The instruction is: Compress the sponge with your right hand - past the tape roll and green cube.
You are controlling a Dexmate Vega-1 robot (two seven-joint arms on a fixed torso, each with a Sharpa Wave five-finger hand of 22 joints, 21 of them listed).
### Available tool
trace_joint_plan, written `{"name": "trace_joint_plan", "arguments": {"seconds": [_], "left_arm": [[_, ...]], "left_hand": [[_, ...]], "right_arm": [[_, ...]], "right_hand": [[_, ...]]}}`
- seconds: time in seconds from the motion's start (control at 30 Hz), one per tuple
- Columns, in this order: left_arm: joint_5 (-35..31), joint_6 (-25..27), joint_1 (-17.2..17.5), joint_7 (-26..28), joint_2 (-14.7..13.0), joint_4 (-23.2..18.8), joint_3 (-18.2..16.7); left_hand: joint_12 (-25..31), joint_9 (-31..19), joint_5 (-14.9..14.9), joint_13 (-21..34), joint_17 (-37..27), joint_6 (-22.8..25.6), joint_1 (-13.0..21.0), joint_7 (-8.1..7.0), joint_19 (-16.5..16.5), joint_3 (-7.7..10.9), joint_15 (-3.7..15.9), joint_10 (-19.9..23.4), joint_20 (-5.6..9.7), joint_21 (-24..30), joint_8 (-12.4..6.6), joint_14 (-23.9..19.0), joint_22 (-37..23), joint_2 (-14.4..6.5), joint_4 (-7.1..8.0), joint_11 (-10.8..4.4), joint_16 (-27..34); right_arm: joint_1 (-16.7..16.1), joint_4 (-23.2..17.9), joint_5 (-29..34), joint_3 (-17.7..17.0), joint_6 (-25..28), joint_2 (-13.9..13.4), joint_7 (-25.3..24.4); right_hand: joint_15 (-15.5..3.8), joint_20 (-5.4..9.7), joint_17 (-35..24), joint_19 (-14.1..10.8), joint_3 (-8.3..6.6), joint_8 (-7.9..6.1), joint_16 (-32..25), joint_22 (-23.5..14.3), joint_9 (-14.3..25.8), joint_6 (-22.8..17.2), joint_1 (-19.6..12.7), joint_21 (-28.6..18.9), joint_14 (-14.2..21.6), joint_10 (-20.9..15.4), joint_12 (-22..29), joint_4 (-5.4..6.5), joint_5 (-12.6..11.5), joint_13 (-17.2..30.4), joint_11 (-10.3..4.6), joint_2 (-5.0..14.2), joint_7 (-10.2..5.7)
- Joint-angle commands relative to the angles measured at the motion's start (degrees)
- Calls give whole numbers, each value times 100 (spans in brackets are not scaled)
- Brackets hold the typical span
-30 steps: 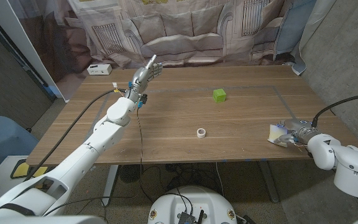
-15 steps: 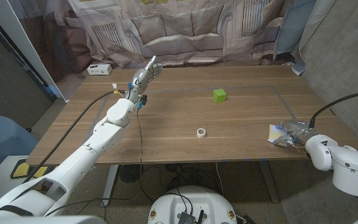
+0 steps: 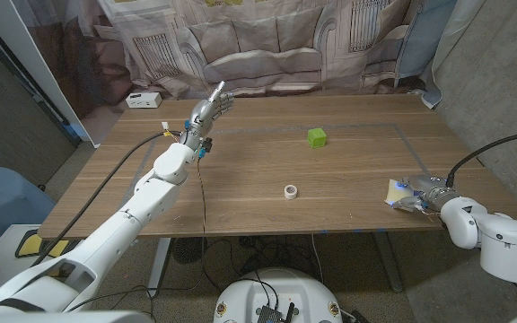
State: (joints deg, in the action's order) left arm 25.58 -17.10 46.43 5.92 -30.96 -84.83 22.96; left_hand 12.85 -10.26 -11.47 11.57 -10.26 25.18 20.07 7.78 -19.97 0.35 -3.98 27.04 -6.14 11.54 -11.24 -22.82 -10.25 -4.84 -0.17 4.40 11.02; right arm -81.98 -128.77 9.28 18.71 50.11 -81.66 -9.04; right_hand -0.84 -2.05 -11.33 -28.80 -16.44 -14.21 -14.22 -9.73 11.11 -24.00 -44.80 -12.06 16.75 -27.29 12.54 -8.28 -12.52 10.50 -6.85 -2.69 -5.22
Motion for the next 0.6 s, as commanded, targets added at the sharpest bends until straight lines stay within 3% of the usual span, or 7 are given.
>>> {"name": "trace_joint_plan", "arguments": {"seconds": [0.03,0.27,0.47,0.6], "left_arm": [[-3,14,44,29,8,-37,6],[-8,5,70,52,8,-60,-1],[0,-19,90,64,11,-60,-17],[8,-28,99,69,14,-58,-24]], "left_hand": [[-20,-21,12,13,-13,59,17,-15,-48,-3,11,20,4,-1,17,-41,-11,-37,-35,-7,-6],[-20,-21,13,13,-13,63,17,-17,-46,-3,7,25,-3,-2,17,-38,-11,-40,-37,13,-8],[-21,-21,14,14,-13,63,17,-28,-44,-3,12,29,-2,-3,19,-38,-11,-43,-39,-3,-9],[-22,-21,15,14,-13,61,17,-24,-42,-3,13,30,-3,-4,20,-38,-11,-44,-40,8,-9]], "right_arm": [[158,87,-269,346,-109,-111,-559],[238,123,-197,519,-74,-56,-830],[293,165,-193,602,-104,-27,-987],[262,212,-190,596,-165,44,-1253]], "right_hand": [[-9,22,-29,-435,-7,-75,-141,-29,14,-285,-29,-146,434,-300,75,23,-31,27,-11,64,-50],[-105,19,-36,-776,-46,-175,-211,-42,10,-696,-84,-216,822,-721,142,3,-35,27,-116,98,-208],[-165,64,-46,-954,-78,-199,-274,-51,5,-867,-112,-251,1120,-908,147,-1,-41,26,-169,124,-243],[-317,212,-124,-1395,-75,-259,-505,-73,-1,-1172,-120,-393,1742,-1180,165,16,-27,26,-216,189,-274]]}}
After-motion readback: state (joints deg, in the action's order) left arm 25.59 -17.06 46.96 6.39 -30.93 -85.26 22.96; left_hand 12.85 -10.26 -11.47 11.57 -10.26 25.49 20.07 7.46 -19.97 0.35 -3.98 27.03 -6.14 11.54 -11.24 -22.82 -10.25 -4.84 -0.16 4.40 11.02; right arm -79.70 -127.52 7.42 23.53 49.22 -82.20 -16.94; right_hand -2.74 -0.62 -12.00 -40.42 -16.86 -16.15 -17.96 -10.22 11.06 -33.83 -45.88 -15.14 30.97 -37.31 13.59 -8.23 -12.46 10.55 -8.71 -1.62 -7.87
